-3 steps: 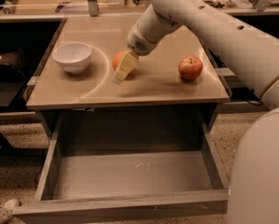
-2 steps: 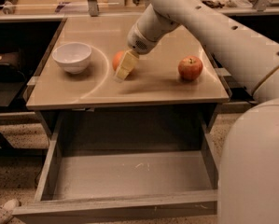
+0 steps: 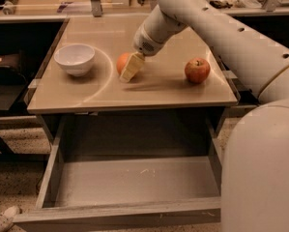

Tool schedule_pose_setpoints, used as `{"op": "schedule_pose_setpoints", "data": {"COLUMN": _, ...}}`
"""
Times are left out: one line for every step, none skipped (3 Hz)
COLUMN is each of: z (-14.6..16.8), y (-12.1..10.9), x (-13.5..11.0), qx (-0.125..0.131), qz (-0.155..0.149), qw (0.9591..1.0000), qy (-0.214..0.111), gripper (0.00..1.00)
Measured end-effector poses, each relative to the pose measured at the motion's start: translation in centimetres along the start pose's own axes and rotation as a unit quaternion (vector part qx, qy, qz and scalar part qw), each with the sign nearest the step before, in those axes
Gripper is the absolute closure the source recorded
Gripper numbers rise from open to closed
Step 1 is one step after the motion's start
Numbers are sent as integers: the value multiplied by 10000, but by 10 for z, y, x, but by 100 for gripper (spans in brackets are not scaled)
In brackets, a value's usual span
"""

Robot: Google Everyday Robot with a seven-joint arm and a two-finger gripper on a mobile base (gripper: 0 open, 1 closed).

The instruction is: Place orange into top drawer

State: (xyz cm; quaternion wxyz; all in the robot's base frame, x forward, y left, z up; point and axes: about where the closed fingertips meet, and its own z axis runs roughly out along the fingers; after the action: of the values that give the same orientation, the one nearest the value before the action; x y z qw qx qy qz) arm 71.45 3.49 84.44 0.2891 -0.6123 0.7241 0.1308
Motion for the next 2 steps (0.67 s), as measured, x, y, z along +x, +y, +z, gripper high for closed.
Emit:
{"op": "schedule_pose_setpoints", "data": {"z": 0, "y": 0, "x": 0, "qx": 0, "qz": 0, "qw": 10000, "qy": 0, "gripper": 42}}
{"op": "schedule_pose_setpoints", "data": {"z": 0, "y": 0, "x": 0, "qx": 0, "qz": 0, "qw": 10000, "qy": 0, "gripper": 65}}
